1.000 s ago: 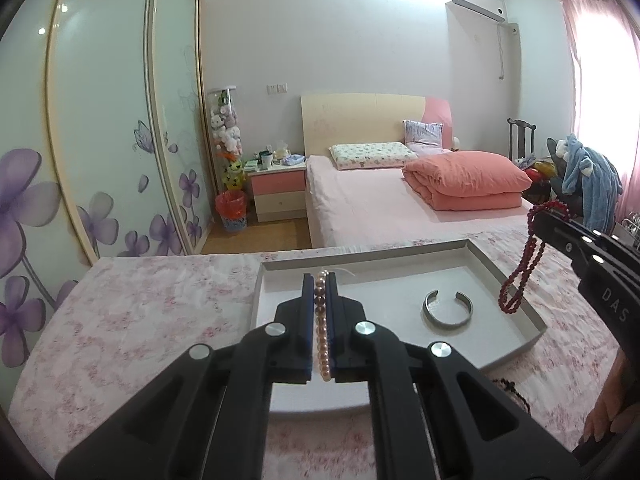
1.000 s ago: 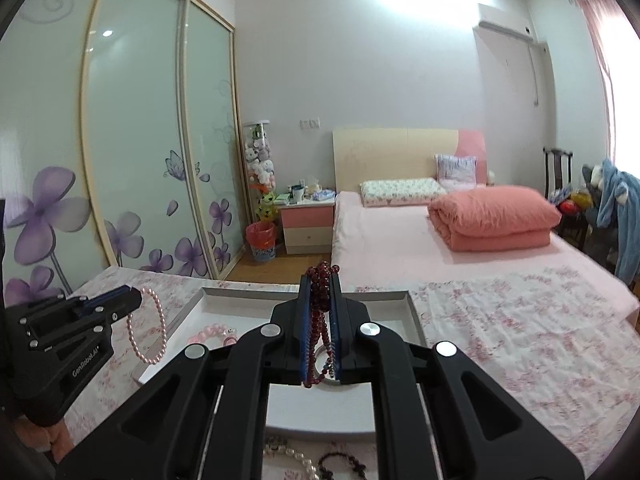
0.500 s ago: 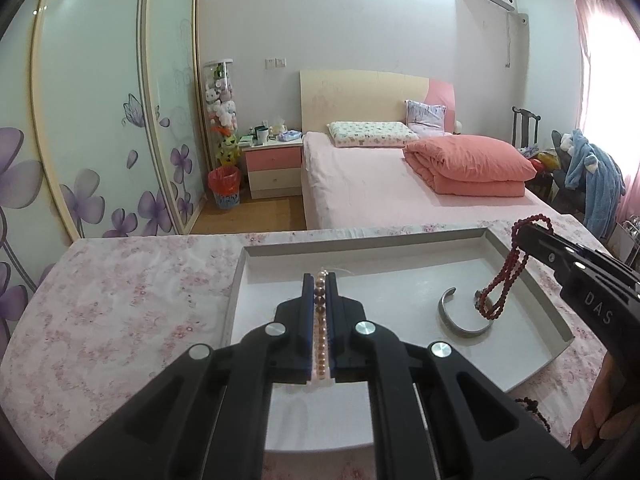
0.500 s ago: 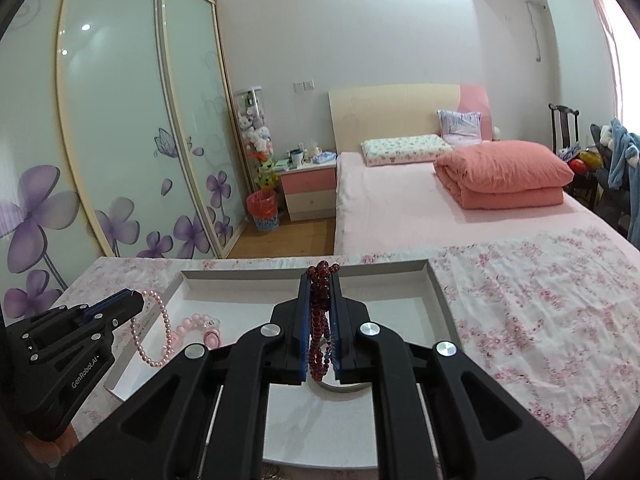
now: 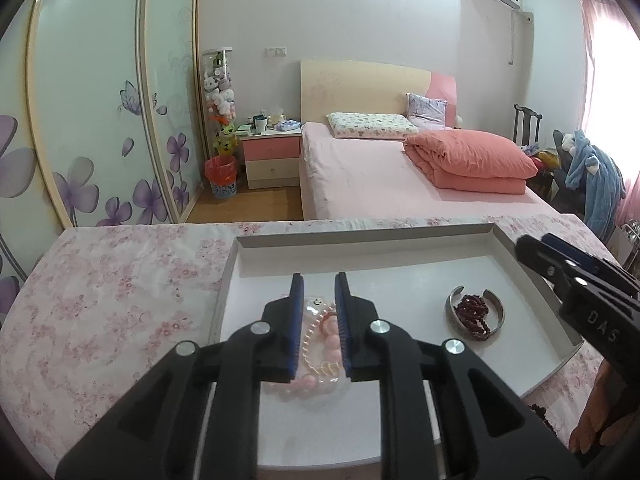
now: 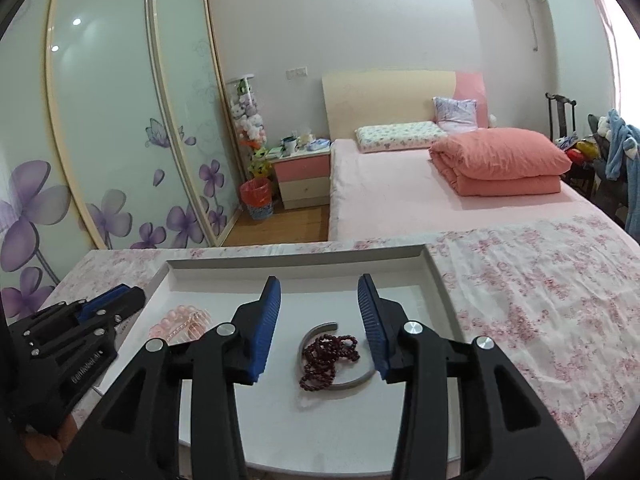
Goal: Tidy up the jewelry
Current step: 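Lift both strands into the grey tray and open both grippers to release them, then withdraw both grippers from the tray toward the remaining jewelry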
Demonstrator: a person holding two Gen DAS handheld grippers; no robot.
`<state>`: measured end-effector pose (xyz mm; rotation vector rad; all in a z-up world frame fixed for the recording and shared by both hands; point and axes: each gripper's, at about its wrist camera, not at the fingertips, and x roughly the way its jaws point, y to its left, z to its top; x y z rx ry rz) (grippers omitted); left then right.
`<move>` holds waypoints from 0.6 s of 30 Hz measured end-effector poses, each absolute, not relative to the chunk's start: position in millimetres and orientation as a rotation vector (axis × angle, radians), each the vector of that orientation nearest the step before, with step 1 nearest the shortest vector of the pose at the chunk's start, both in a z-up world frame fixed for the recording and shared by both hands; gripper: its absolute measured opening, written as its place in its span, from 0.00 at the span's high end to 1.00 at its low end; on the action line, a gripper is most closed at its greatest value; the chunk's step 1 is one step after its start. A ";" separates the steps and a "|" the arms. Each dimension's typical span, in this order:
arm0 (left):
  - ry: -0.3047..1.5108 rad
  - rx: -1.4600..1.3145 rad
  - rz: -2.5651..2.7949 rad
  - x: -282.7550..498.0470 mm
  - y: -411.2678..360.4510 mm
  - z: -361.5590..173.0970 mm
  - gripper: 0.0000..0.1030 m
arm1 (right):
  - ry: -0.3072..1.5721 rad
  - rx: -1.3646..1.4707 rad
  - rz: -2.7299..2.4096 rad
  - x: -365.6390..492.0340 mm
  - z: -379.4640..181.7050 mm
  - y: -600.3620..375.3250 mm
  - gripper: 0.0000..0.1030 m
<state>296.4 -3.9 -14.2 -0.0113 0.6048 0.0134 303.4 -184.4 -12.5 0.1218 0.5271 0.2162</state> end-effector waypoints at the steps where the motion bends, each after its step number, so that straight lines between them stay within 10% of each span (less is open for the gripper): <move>1: 0.604 -0.014 0.017 295.3 -2.4 -12.8 0.83 | 0.528 0.126 0.213 302.6 -12.2 -186.7 0.59; 18: 0.628 -0.055 -0.005 236.6 10.4 -10.1 0.74 | 0.534 0.127 0.206 260.7 -8.2 -202.0 0.59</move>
